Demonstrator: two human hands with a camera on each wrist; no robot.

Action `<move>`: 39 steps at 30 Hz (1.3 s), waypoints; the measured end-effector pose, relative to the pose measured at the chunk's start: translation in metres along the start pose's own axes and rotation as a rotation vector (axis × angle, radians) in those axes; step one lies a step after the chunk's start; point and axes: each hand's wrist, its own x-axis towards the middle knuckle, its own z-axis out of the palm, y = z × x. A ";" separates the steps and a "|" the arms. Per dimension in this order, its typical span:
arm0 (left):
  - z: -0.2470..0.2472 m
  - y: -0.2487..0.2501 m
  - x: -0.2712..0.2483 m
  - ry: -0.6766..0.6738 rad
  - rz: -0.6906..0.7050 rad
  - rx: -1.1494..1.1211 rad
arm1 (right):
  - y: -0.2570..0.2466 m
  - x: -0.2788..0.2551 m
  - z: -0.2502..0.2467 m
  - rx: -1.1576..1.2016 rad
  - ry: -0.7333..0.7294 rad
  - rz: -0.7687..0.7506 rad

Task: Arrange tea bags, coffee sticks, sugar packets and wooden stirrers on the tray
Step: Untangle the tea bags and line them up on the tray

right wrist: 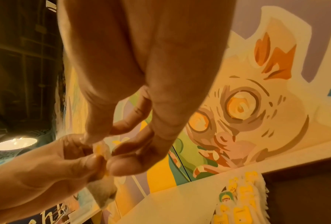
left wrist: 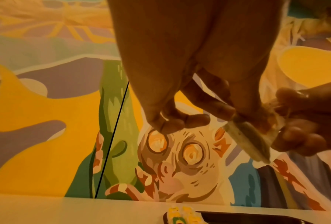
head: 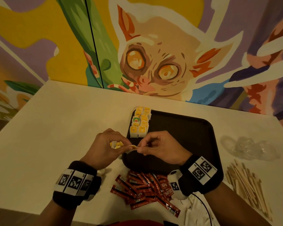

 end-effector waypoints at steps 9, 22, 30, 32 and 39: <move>0.008 0.006 -0.001 0.029 0.052 0.066 | -0.005 -0.001 -0.001 -0.020 0.102 -0.036; 0.018 -0.001 0.006 0.018 0.126 0.254 | -0.021 -0.008 -0.007 -0.528 0.115 0.079; 0.020 0.005 0.005 -0.031 0.138 0.239 | -0.030 -0.008 -0.008 -0.612 0.132 -0.124; 0.019 0.008 0.005 -0.025 0.148 0.150 | -0.026 -0.005 -0.008 -0.548 0.195 -0.175; 0.011 0.022 0.009 0.148 0.232 -0.107 | -0.013 0.003 -0.003 -0.161 0.280 -0.085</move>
